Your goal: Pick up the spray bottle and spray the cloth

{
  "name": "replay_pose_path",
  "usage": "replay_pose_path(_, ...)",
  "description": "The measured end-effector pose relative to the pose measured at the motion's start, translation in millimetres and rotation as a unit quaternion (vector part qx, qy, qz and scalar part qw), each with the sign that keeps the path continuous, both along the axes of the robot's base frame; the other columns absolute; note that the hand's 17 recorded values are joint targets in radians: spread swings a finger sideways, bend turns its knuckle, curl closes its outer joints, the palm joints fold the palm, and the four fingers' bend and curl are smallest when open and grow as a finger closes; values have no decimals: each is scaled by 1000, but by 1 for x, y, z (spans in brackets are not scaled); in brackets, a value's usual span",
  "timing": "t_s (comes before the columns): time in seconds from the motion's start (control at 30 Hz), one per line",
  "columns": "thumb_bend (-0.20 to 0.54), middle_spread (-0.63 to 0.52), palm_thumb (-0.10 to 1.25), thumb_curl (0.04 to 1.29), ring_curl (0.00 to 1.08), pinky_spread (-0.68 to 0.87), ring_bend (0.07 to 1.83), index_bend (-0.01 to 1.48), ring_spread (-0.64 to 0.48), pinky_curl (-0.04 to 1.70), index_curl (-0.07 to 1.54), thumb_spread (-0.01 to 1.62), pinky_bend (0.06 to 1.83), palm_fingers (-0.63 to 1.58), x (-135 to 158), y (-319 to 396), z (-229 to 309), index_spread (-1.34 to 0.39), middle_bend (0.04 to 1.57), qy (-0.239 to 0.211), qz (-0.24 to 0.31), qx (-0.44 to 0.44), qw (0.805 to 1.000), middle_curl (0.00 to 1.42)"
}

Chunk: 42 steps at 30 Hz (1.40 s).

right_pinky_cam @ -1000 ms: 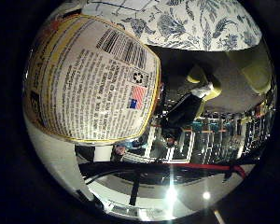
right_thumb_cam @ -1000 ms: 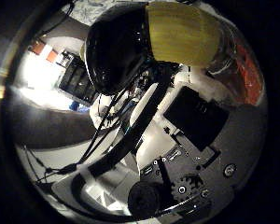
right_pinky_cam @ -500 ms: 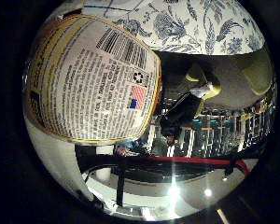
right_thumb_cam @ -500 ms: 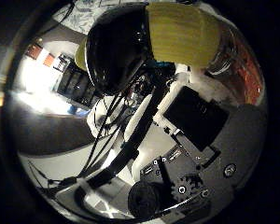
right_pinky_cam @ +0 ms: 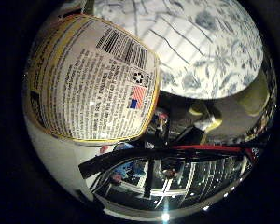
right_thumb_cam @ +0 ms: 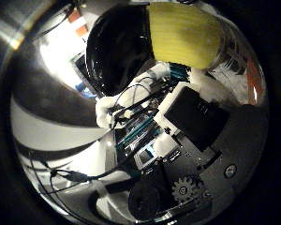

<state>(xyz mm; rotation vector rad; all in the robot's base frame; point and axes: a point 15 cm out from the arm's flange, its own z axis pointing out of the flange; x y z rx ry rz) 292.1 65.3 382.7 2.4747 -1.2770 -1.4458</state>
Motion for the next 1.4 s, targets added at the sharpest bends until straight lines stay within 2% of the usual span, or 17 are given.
replay_pose_path(0.23,-15,-96,1051,789,742,-215,1398,1145,-201,1274,753,855,1072,1150,27,77,17,-216,1409,-80,-6,109,991,646)
replay_pose_path(0.43,-16,-96,1059,799,744,-215,1397,1146,-201,1273,751,811,1073,1149,47,128,22,-211,1409,-106,-27,216,970,645)
replay_pose_path(0.7,-18,-96,1056,811,744,-214,1399,1147,-200,1271,753,761,1071,1151,70,167,-16,-210,1409,-127,-52,259,956,645)
replay_pose_path(0.97,-20,-85,1038,822,735,-214,1398,1142,-195,1258,757,731,1063,1155,91,199,-58,-212,1399,-170,-76,277,943,642)
replay_pose_path(1.2,-23,-76,1015,840,688,-231,1403,1121,-170,1180,761,682,1022,1184,92,226,-87,-215,1357,-177,-99,296,933,630)
replay_pose_path(1.4,-27,-75,952,841,638,-252,1412,1097,-160,1093,772,685,1022,1204,94,242,-116,-215,1311,-148,-130,309,930,619)
